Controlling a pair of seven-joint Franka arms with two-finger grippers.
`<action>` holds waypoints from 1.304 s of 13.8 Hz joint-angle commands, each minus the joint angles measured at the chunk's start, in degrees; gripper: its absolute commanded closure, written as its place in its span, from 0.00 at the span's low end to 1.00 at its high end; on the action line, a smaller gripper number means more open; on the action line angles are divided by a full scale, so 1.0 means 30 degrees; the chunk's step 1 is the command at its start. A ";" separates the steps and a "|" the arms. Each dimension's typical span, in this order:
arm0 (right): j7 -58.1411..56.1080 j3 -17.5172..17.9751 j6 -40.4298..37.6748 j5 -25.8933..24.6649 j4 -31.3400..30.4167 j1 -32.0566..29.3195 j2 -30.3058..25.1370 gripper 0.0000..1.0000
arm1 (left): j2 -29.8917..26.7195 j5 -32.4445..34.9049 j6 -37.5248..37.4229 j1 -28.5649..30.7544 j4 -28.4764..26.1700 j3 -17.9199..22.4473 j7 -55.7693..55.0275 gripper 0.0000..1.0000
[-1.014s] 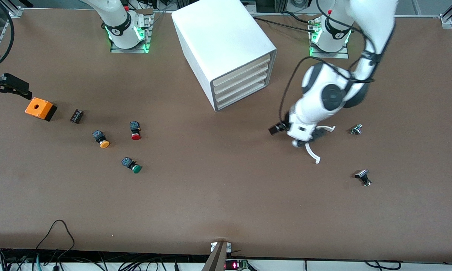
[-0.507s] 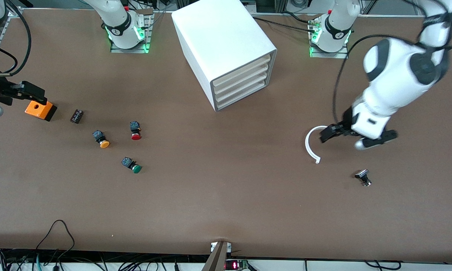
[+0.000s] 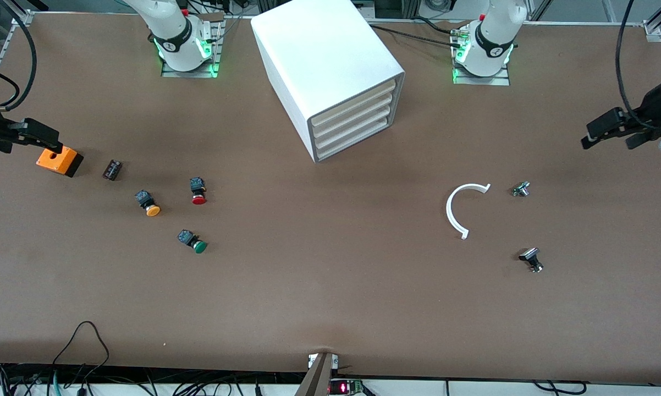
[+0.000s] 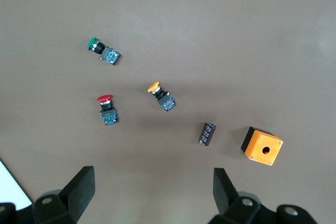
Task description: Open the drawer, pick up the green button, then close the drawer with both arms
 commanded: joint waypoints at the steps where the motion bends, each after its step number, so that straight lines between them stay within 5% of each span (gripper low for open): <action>1: 0.2559 0.0430 0.0140 0.0375 0.0050 -0.0142 -0.0180 0.00 | 0.1163 0.1225 -0.0485 -0.0444 0.1098 -0.0294 0.0240 0.00; 5: -0.0735 0.0254 -0.0152 0.0404 0.0079 -0.0229 -0.0238 0.00 | 0.1195 0.1634 -0.1477 -0.0503 0.1129 -0.0939 0.0240 0.00; 18: -0.0710 0.0254 -0.0534 0.0345 0.0050 -0.0258 -0.0238 0.00 | 0.1195 0.1694 -0.1715 -0.0561 0.1129 -0.1232 0.0299 0.00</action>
